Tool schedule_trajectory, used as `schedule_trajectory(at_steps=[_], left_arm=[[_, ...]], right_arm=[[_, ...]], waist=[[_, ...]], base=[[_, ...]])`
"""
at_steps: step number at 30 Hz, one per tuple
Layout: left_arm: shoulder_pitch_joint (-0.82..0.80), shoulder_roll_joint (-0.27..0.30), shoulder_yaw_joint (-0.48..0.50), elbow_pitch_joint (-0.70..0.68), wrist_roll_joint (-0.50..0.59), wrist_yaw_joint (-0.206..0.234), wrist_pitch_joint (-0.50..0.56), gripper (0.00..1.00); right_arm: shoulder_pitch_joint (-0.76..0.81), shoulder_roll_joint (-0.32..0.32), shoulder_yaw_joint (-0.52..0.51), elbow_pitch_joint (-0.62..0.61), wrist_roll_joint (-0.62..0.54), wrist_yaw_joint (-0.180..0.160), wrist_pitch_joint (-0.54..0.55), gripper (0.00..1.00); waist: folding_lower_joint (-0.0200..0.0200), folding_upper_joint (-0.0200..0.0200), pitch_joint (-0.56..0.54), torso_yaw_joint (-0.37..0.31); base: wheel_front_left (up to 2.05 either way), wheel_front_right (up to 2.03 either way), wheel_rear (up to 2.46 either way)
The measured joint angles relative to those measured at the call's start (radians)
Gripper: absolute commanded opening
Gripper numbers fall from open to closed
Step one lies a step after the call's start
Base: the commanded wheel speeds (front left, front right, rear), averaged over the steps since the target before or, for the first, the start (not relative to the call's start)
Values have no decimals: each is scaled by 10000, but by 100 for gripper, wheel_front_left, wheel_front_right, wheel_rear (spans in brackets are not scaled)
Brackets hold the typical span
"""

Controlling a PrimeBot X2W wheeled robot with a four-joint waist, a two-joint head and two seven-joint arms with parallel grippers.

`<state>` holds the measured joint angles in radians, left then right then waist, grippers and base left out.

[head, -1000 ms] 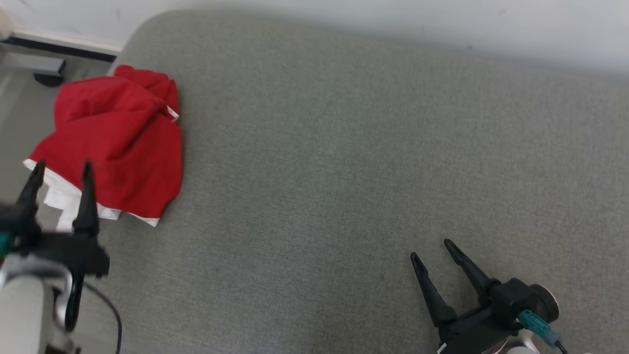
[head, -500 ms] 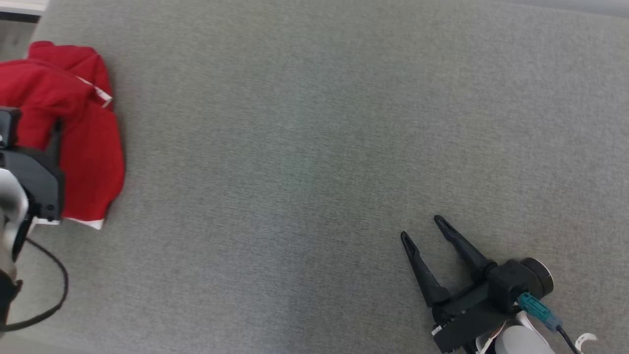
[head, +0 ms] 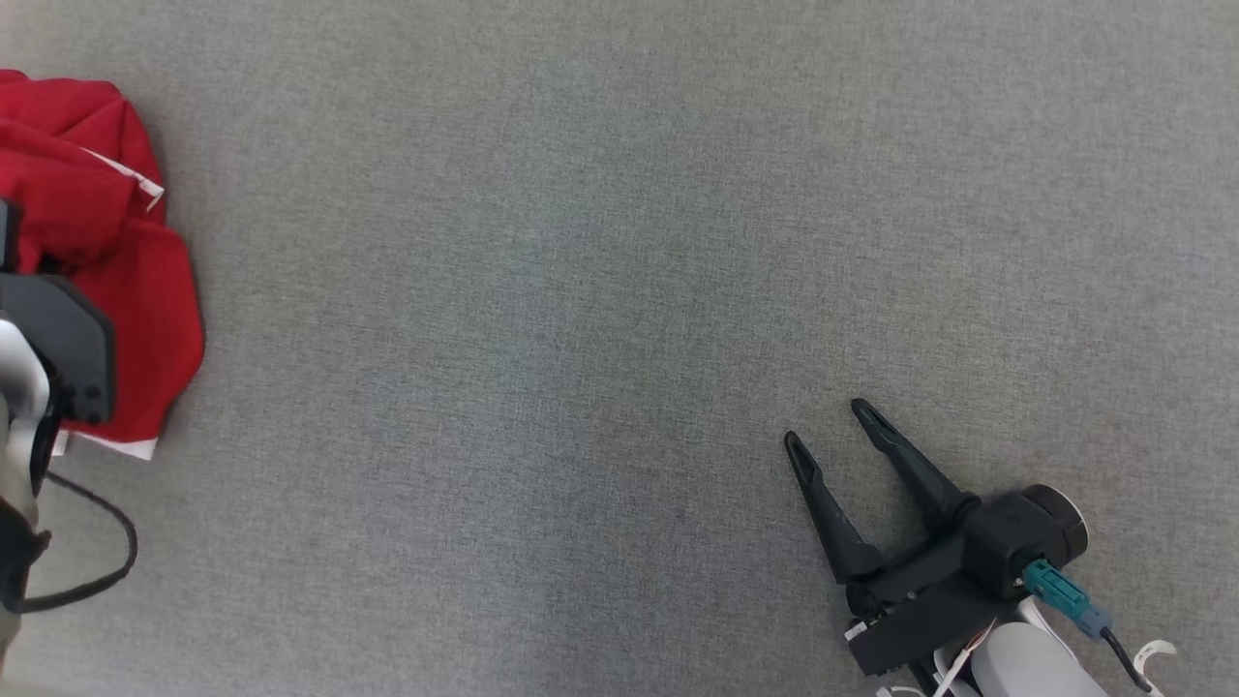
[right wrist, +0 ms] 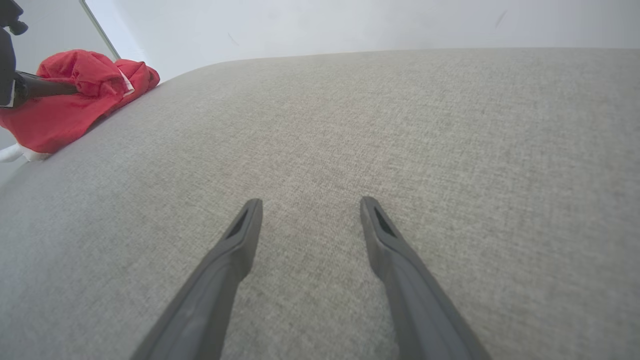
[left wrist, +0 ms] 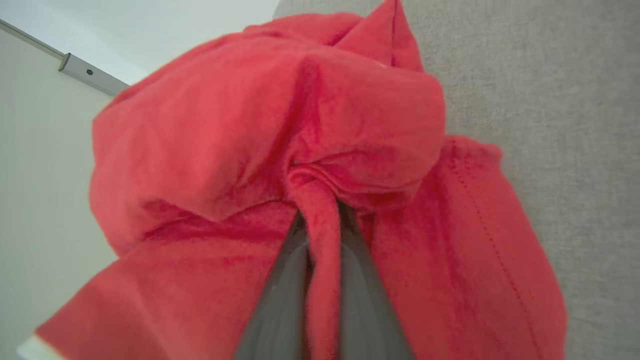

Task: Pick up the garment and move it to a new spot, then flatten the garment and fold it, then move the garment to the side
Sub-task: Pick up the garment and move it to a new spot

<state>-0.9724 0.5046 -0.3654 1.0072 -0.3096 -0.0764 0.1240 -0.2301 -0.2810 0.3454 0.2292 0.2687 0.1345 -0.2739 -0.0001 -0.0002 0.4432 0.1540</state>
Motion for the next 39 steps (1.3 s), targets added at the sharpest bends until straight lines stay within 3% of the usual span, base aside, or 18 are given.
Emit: schedule_trajectory(at_steps=[12, 18, 25, 34, 39], left_arm=[[-943, 153, -449, -769, 86, -382, -1672, 0], [-969, -117, -663, -1684, -121, -472, -2266, 0], [-294, -1705, -752, -2675, -1275, -523, -2932, 0], [1151, -3825, -1221, -2909, -2142, -529, -3645, 0], [1818, -4288, -1329, -2253, -2548, -529, -3795, 0]], right_arm=[[188, 479, 73, 803, 171, -27, 88, 100], [429, 865, 86, 1062, 249, -25, 96, 100], [769, 1099, -236, 1335, 265, -25, 98, 100], [776, 1233, -412, 1348, 230, -25, 98, 100], [763, 1290, -439, 1304, 217, -25, 98, 100]], waist=[[2, 3, -1060, 116], [2, 3, -1835, -55], [1, 3, -2499, -630], [1, 3, -2861, -1932], [1, 3, -2919, -2754]], base=[[0, 0, 0], [0, 0, 0], [0, 0, 0], [0, 0, 0], [0, 0, 0]])
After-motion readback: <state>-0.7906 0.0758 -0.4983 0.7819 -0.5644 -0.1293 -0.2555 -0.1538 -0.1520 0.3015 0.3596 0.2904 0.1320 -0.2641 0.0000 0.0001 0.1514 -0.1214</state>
